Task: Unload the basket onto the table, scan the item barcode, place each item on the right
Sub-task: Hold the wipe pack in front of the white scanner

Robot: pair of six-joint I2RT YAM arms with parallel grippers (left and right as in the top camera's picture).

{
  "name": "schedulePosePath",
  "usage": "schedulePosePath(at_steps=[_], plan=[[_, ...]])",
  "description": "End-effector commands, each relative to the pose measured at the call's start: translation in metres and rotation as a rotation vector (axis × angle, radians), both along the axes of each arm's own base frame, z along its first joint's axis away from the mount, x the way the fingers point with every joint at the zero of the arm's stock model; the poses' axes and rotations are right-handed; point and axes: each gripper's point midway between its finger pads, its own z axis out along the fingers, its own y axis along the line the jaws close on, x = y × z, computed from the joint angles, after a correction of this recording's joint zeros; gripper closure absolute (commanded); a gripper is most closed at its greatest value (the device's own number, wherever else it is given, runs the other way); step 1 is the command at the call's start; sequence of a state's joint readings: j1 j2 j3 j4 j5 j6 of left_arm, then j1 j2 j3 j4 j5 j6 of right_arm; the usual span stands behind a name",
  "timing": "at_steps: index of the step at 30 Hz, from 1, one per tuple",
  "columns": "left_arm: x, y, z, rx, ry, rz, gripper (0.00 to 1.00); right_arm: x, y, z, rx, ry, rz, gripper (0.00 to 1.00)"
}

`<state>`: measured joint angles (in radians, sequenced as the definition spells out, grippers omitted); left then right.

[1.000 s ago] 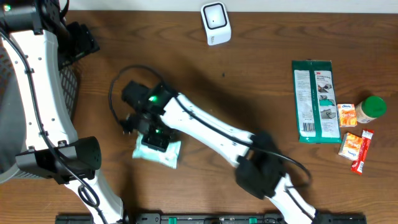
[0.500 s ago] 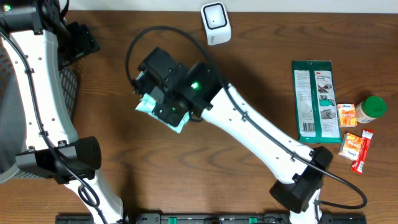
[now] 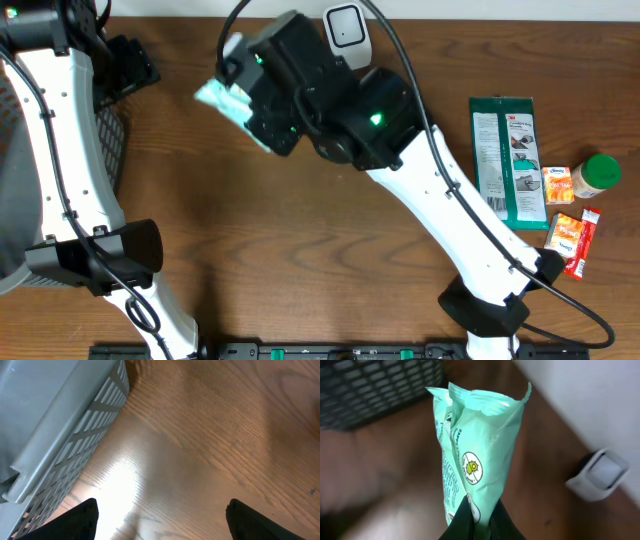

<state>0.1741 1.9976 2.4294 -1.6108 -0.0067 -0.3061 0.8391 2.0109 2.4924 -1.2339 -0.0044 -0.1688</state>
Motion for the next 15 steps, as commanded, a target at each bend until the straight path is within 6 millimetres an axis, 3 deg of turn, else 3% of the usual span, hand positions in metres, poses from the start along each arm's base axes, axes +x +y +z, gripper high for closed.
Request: schedulePosePath(at_steps=[1, 6, 11, 15], plan=[[-0.012, 0.002, -0.005, 0.005, 0.062, -0.005, 0.18, 0.026, -0.016, 0.010, -0.093, -0.162, -0.026, 0.99], [-0.012, 0.002, -0.005, 0.005, 0.062, -0.005, 0.18, 0.046, -0.014, -0.008, -0.227, -0.257, 0.011, 0.99], [-0.012, 0.002, -0.005, 0.005, 0.062, -0.005, 0.18, 0.074, -0.027, -0.021, -0.341, -0.320, -0.079, 0.99], [-0.012, 0.002, -0.005, 0.005, 0.062, -0.005, 0.18, 0.088, -0.022, -0.045, -0.423, -0.332, -0.030, 0.99]])
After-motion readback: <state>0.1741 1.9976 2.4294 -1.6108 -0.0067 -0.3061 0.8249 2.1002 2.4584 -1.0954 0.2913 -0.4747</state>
